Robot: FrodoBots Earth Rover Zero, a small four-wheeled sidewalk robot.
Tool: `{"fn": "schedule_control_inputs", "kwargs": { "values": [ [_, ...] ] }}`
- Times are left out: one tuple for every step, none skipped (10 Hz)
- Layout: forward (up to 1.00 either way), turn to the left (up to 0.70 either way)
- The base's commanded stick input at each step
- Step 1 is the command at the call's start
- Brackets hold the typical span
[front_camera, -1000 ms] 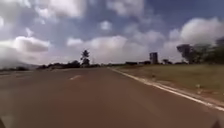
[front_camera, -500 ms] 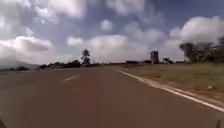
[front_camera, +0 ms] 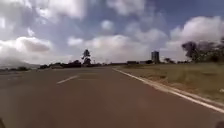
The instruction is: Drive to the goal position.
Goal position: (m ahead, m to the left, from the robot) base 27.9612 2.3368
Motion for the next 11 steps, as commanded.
{"fn": "schedule_control_inputs", "kwargs": {
  "values": [
    [1.0,0.0],
    [1.0,0.0],
    [1.0,0.0],
    [1.0,0.0],
    [1.0,0.0],
    [1.0,0.0],
    [1.0,0.0],
    [1.0,0.0],
    [1.0,0.0],
    [1.0,0.0],
    [1.0,0.0]
  ]
}}
